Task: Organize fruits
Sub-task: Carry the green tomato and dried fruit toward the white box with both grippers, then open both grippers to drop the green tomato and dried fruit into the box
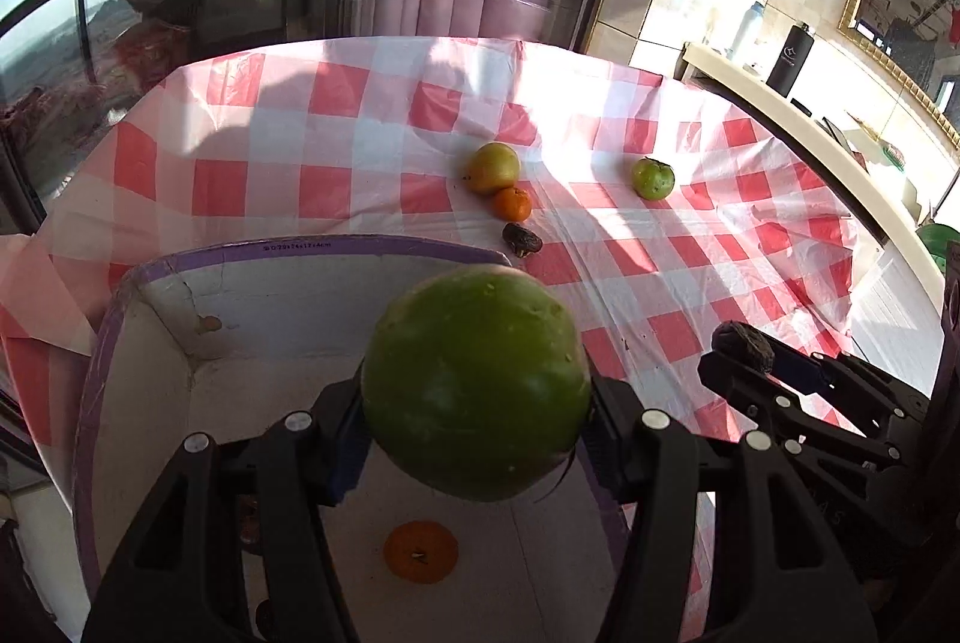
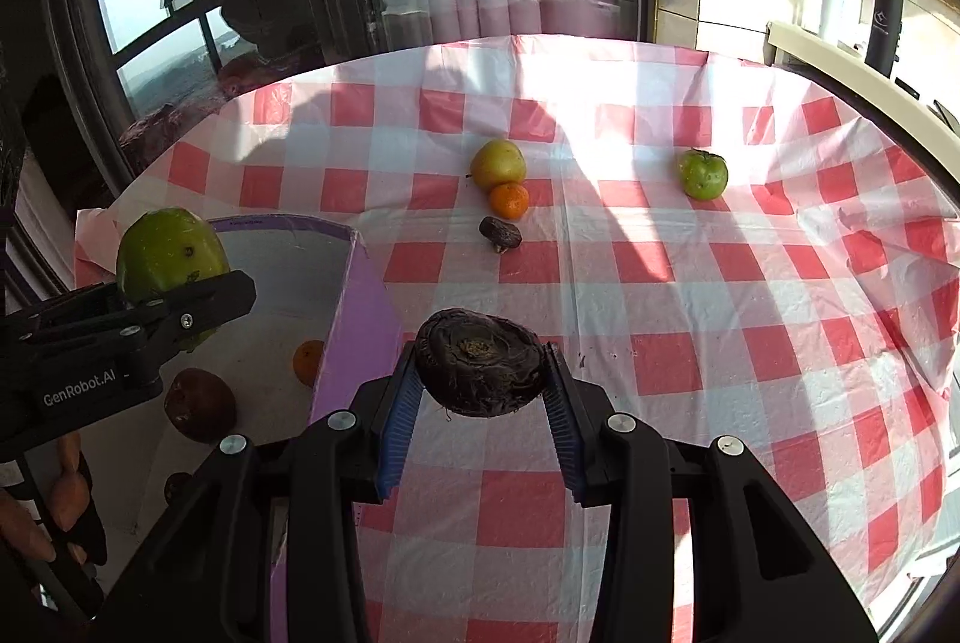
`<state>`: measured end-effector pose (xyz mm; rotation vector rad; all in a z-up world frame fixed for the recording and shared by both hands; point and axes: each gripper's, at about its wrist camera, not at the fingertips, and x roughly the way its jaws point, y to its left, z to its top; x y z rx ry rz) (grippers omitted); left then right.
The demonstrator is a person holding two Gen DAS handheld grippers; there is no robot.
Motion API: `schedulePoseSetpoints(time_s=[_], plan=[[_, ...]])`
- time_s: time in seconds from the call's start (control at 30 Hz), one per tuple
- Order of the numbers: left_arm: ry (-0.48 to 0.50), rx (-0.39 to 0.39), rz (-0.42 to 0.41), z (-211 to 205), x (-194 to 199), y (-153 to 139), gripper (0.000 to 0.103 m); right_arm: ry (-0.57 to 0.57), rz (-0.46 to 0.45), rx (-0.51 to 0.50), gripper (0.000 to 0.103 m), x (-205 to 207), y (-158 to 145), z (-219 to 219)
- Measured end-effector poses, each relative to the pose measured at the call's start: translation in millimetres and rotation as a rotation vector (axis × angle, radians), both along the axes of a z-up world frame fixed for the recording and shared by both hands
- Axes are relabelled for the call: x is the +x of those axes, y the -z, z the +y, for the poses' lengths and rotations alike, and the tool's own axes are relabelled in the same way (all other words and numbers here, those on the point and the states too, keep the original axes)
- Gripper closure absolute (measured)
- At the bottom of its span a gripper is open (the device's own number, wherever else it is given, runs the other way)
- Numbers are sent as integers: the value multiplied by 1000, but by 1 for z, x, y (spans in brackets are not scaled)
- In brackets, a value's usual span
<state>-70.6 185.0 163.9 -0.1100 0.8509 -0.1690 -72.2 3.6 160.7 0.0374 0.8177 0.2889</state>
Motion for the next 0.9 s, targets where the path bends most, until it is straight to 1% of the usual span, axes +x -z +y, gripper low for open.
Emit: schedulePoseSetpoints(time_s=[0.17,0.37,0.47,0.57,0.7,0.73,0.9], plan=[[-22,26,15,28,-14,8,44,-95,-13,-13,64,-6,-7,35],[-83,45,67,60,-27,24,44,-256,-23,-46,64,-18,-11,78],[-117,47,96,75,-31,34,44,-344,-5,-58,64,-24,-9,97],[-145,38,128,87,-34,43,44,-437,60,-82,64,-31,4,115],[-178,4,169,96,-28,49,44,-564,206,-128,64,-39,30,137],[-173,10,172,96,-24,49,44,-592,237,-137,64,-42,36,142],[-127,41,221,86,2,58,44,-685,323,-226,64,-50,56,162]])
